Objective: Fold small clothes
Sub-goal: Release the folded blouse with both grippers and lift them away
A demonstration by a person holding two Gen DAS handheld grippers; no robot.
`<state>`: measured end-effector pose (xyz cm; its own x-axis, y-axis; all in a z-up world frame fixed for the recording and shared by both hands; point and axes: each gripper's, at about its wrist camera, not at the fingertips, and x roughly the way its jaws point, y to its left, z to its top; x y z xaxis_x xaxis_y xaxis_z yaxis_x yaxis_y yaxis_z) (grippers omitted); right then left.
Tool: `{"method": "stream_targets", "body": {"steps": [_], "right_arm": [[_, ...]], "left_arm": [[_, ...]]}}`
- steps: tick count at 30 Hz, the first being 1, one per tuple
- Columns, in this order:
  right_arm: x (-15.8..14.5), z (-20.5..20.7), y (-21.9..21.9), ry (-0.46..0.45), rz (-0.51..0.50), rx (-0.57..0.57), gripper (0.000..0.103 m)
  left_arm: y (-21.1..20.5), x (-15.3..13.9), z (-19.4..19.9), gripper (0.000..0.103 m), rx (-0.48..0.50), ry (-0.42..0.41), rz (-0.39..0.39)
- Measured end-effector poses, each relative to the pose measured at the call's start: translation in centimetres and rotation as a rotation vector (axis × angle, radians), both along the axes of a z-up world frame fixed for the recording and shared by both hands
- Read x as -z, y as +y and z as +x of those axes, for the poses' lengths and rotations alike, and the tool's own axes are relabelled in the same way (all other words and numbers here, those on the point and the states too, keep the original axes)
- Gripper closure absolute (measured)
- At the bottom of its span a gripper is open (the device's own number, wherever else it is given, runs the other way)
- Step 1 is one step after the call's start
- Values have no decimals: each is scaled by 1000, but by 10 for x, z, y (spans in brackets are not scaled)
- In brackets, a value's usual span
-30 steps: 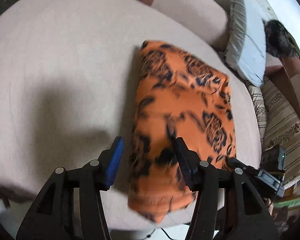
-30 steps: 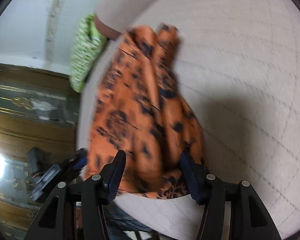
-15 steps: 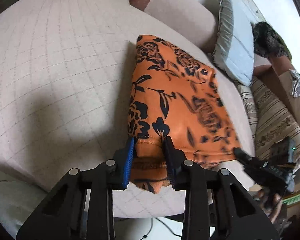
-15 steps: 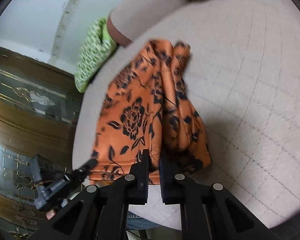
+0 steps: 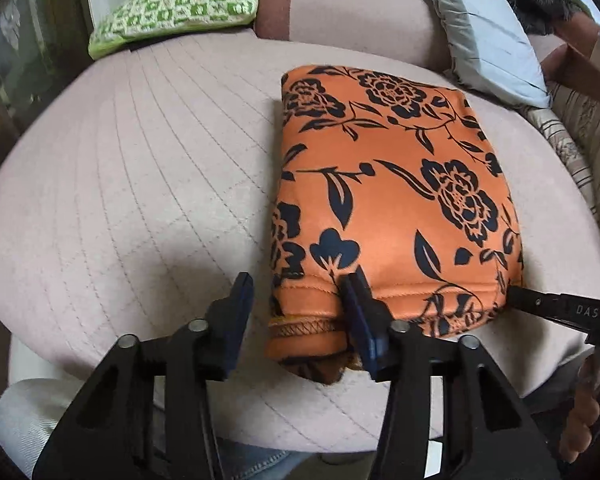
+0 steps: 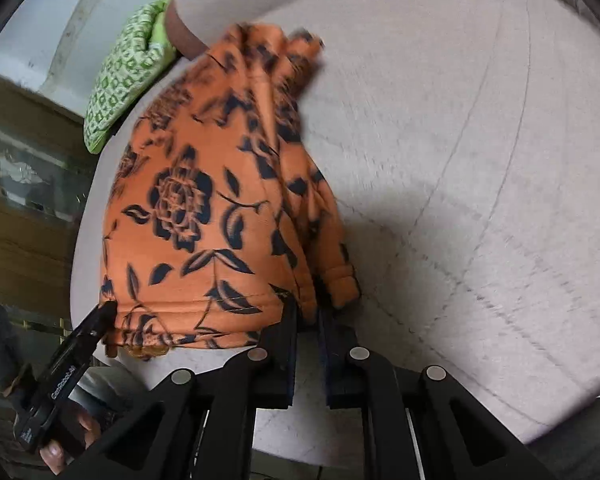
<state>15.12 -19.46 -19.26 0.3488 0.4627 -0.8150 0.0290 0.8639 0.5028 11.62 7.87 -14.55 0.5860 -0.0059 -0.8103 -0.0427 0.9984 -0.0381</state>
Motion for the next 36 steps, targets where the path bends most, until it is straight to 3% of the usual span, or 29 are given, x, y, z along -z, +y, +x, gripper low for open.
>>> {"method": "stream_targets", "body": {"steps": [7,12,14,16,19,23,27,36], "right_arm": [[1,-4,-11,15,81,10,92],[5,-18,-20,44,79,5,92],[4,-25,-25,50,89,17,84],[-5,-32,-24,28,12,23,72],[-21,-49,-12,-41,-170,0,70],[-36,-71,-1,-100,-263,-10,64],[-47,-92,5,-157,-364,-9,61],[-77,-121,16,-260,-371,49,61]], "left_arm": [[-13,-6,-14,55,-10,-61,69],[-25,-9,-35,55,-8,-95,103],[-31,-8,-42,55,-3,-97,132],[-35,-9,-48,55,1,-101,146],[-39,-14,-58,55,4,-123,123],[-42,-21,-74,55,-3,-149,112],[-34,-26,-91,55,-37,-170,24],[-35,-39,-123,55,-46,-200,20]]}}
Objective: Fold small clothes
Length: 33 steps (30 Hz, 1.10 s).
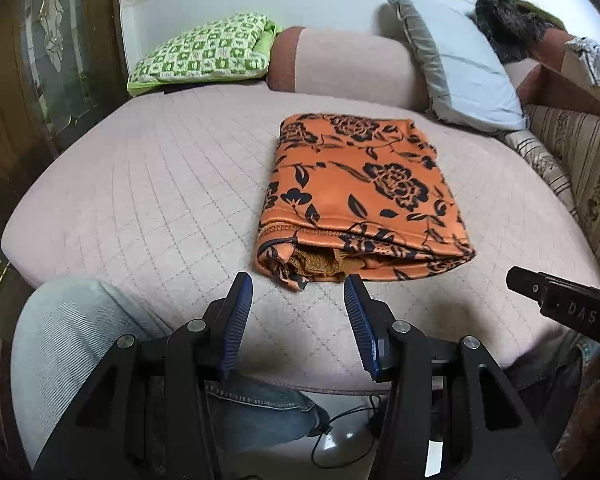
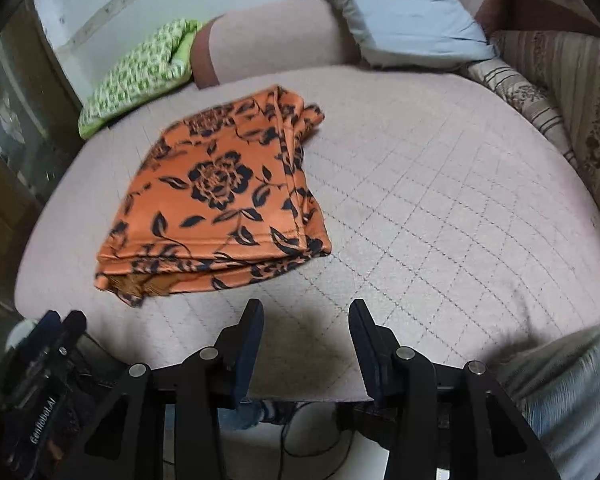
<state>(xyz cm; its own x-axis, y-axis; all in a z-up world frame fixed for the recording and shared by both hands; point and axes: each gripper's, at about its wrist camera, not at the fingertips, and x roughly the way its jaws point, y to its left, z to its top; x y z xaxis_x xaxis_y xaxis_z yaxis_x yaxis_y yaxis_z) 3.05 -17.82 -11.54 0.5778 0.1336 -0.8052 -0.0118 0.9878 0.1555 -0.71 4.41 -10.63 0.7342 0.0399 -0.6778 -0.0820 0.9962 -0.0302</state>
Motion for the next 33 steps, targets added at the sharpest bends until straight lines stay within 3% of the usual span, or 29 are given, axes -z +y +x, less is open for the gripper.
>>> {"method": "stream_targets", "body": {"steps": [9,12,16,18,20,25,33], "right_arm": [[-29,-33,12,-132,2,-12,60],[-44,-43,15,-206,44,-40,60],[-47,-46,15,-210,139,-74,58],[-46,-46,18,-198,135,-72,52],[-46,-45,24,-176,119,-90,17],[-55,-50,38,-186,-25,-59,16],[-66,-52,38,-165,-56,-38,16]], "left_arm": [[6,-25,-11,55,10,-31,-66],[5,-30,-14,55,24,-46,-64],[1,-32,-18,55,43,-65,-39],[2,-33,-18,55,42,-63,-37],[4,-37,-19,55,48,-69,-49],[3,-43,-20,55,63,-61,-61],[3,-53,-19,55,68,-24,-26]]}}
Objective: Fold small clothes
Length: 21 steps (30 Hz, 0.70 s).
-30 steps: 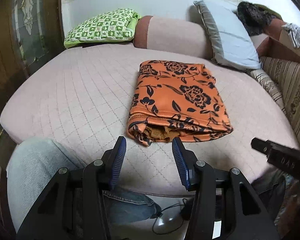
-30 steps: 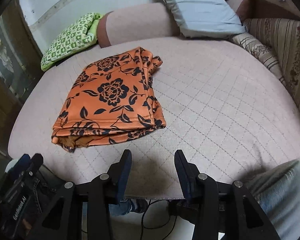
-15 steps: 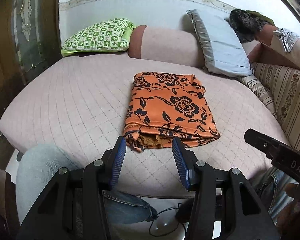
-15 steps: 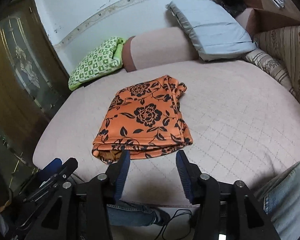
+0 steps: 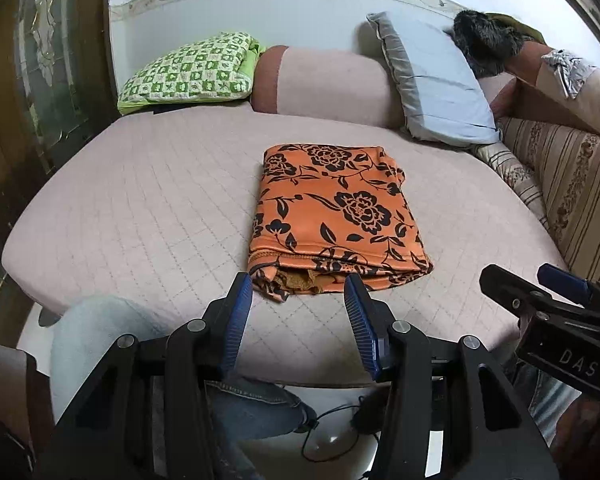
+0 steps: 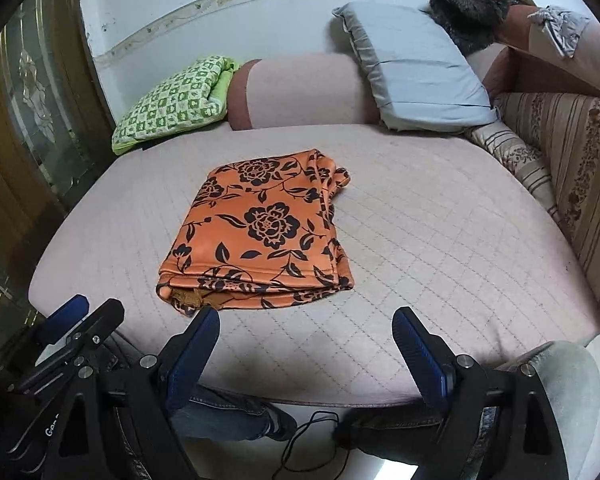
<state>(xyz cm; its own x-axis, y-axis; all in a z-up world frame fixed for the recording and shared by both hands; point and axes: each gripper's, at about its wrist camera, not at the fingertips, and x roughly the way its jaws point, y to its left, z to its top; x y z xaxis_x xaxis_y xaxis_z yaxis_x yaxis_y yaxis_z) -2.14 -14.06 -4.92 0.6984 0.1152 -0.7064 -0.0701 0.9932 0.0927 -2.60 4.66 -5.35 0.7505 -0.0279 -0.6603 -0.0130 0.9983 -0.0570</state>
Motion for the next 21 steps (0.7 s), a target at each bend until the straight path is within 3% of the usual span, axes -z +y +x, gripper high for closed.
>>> {"method": "stream_targets", "body": {"steps": [21], "right_arm": [[-31,-19,-10,-49,20,61,16]], "left_arm": [[12,-23,-11,55,-9,-15,-40]]}}
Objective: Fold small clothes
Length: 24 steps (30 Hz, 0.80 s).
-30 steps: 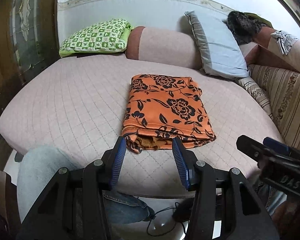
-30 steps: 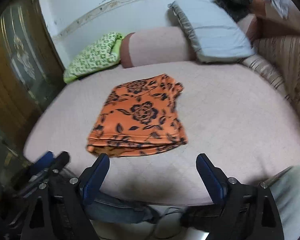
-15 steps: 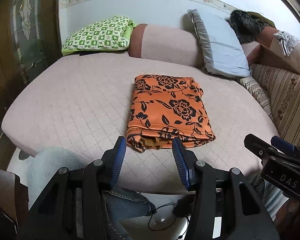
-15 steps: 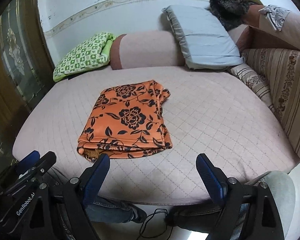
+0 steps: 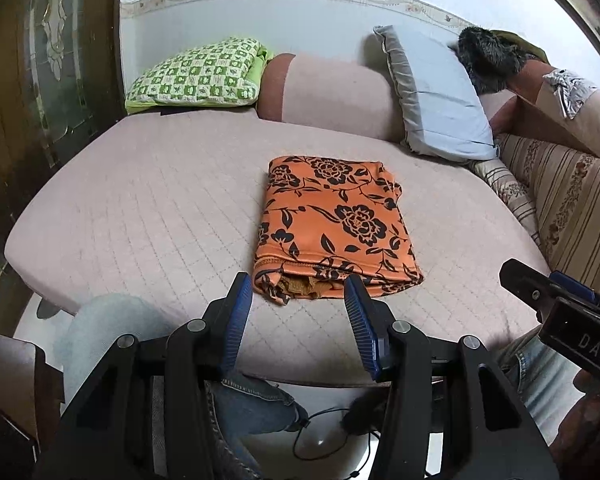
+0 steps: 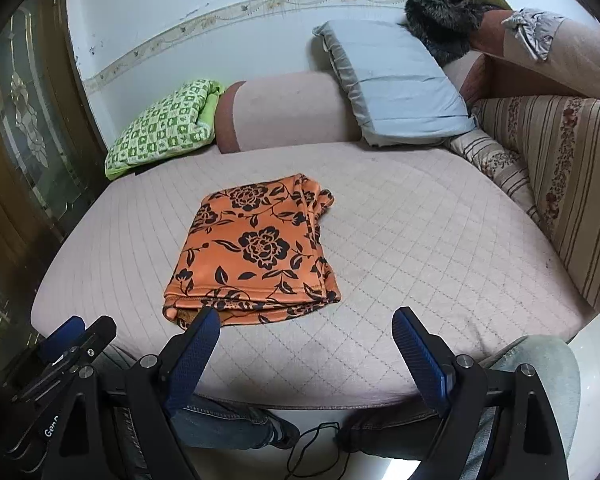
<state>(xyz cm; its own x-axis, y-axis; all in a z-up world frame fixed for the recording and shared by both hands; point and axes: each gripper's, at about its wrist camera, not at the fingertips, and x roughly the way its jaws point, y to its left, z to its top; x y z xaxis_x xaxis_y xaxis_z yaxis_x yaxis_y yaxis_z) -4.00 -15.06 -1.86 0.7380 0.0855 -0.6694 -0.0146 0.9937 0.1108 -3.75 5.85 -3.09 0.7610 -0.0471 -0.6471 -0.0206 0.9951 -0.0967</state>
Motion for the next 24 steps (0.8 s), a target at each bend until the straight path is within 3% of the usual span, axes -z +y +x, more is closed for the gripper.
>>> {"method": "stream_targets", "body": {"steps": [7,24], "right_arm": [[-8,-6,-4,-16,14,8,16],[-15,-9,-9,-22,51,21,16]], "left_arm": [[-5,-3,1,55,-36,50,50],[1,-14,-9,55,-60,33,57]]}}
